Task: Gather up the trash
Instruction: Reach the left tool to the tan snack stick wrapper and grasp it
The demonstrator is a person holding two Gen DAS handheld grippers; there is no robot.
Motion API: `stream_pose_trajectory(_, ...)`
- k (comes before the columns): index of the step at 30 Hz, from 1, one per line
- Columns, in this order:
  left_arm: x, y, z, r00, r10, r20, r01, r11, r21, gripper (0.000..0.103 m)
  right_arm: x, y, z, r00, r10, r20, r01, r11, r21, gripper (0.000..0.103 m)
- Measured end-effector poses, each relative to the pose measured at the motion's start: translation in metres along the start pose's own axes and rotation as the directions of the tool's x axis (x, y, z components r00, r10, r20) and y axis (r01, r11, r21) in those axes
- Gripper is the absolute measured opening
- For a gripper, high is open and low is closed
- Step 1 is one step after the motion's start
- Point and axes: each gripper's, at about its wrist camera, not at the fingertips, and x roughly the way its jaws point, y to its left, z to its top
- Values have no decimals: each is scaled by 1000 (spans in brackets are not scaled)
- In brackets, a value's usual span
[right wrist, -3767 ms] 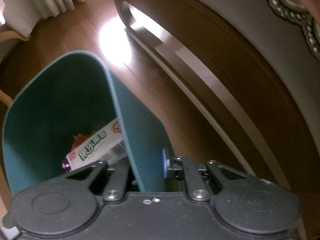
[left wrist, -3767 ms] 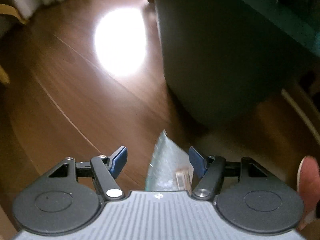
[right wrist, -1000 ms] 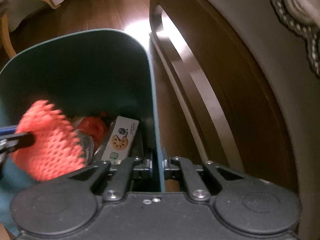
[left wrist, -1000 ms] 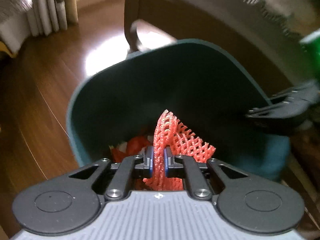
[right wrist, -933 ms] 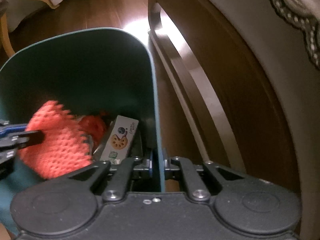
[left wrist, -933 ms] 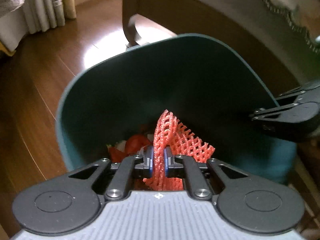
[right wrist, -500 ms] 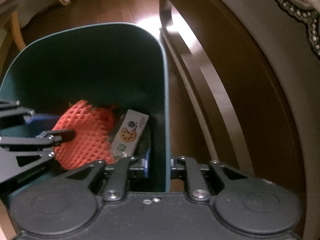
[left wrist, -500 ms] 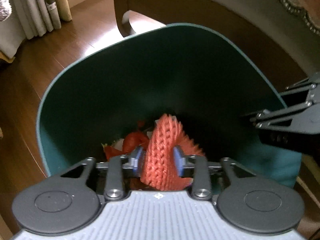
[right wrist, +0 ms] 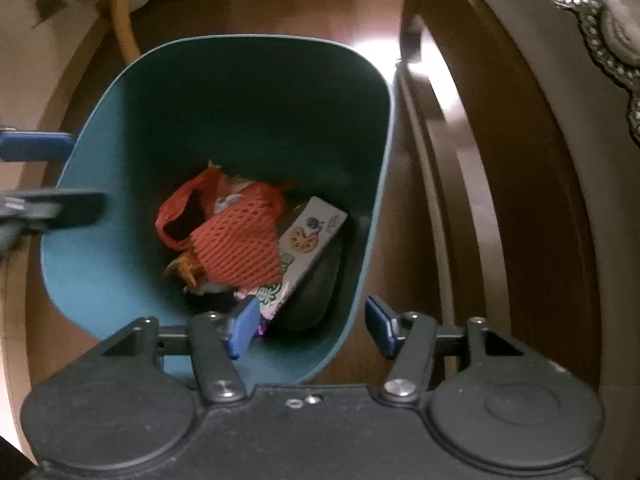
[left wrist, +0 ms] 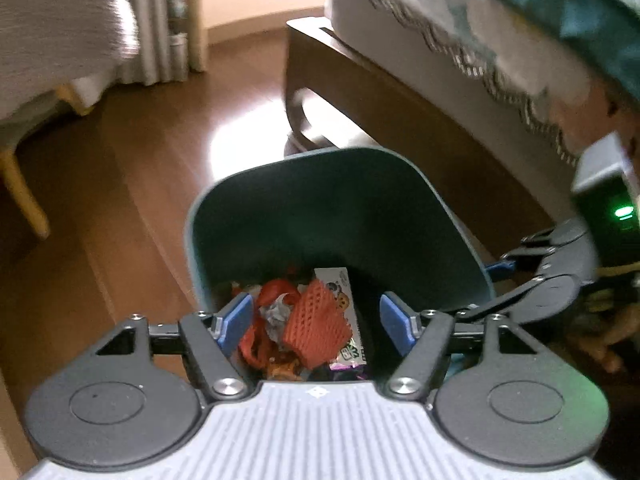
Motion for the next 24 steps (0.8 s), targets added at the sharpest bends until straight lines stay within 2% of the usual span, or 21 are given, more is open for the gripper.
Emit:
stream_pose_trajectory(3,-33,4,-8,999,48,17,-46,997,-69,70,0,-6,4,999,50,-8,-50,999,9,58)
stream_pose_trajectory(6,-57,11,-18,993,121,-2,-120,985,-124,70,2,-11,4,996,92,-19,-92,996,19,58)
stream_pose_trajectory(8,-68,18,-27,983,183,-30,-185,967,-176,70,6,-15,2,993,116,-33,-115,993,24,58)
stream_pose_trajectory(11,-72,28,-43,972,225,-75,-237,936,-261,70,9,-21,2,991,127,-31,-126,992,23,57)
stream_pose_trajectory(13,-63,32,-55,953,273,-128,-299,910,-288,72,12,-27,4,989,144,-34,-143,989,38,57)
stream_pose_trajectory(15,-45,39,-70,922,327,-207,-379,872,-310,72,17,-30,7,987,152,-43,-151,988,31,54)
stream_pose_trajectory(17,-26,49,-83,900,340,-271,-419,847,-328,72,22,-30,10,988,145,-53,-145,989,3,45)
stream_pose_trajectory(18,-12,55,-92,890,335,-311,-432,836,-337,72,24,-30,11,989,139,-49,-139,990,-2,45)
stream_pose_trajectory(19,-1,59,-99,889,314,-334,-424,840,-338,72,27,-30,10,989,138,-49,-138,990,-3,43)
stream_pose_trajectory(20,15,63,-108,889,290,-355,-407,855,-320,72,31,-31,10,991,123,-56,-124,992,-6,36)
stream_pose_trajectory(22,47,66,-124,877,283,-388,-397,882,-255,72,40,-33,6,992,96,-85,-97,995,-1,29)
stream_pose_trajectory(23,64,69,-133,878,263,-400,-374,899,-229,72,43,-34,3,991,103,-89,-103,995,-1,22)
stream_pose_trajectory(24,81,73,-142,877,242,-416,-353,910,-216,72,43,-33,2,990,108,-87,-108,994,-2,22)
